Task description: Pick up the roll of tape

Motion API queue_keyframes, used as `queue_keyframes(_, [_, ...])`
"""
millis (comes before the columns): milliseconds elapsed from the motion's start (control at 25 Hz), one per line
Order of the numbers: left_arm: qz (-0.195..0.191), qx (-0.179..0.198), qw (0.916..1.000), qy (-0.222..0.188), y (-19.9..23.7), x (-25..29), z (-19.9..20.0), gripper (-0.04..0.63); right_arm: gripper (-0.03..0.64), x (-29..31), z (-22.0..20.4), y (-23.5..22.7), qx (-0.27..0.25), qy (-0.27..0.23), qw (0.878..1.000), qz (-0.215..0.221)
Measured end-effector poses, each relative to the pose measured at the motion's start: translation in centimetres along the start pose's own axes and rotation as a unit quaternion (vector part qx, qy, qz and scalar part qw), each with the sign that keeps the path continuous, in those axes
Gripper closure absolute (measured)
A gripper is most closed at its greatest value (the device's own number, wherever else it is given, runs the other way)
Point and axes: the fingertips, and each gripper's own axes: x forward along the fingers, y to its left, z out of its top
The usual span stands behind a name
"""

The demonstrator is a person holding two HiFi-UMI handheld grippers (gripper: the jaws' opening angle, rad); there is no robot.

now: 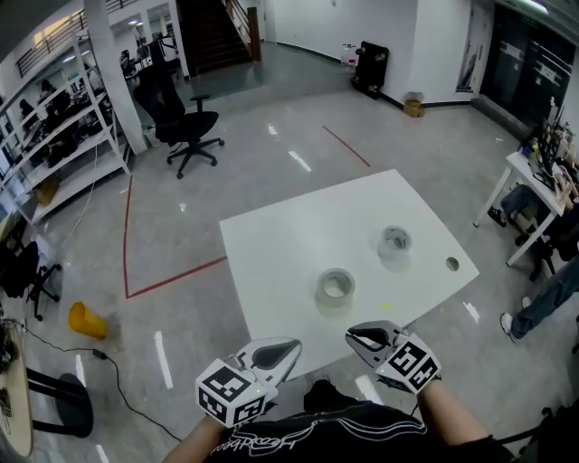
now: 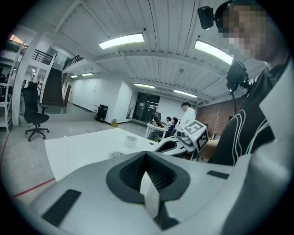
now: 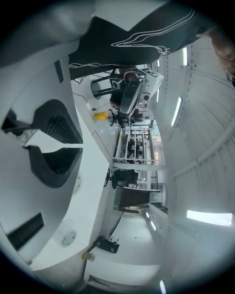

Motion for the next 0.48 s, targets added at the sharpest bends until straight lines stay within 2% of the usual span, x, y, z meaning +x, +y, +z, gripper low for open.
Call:
queue_keyframes(280, [0.019, -0.023, 0.9995, -0.012, 2.6, -0.1, 1.5, 0.592, 0.601, 4.7, -1.4, -4.5, -0.074, 0.085, 0.994, 0.013])
queue_keyframes(480, [0.036, -0.042, 0.9983, -0.018, 4.5, 0.1, 1.3, 0.592, 0.595, 8.0, -3.0, -6.3, -0.14, 0.149, 0.979, 0.021])
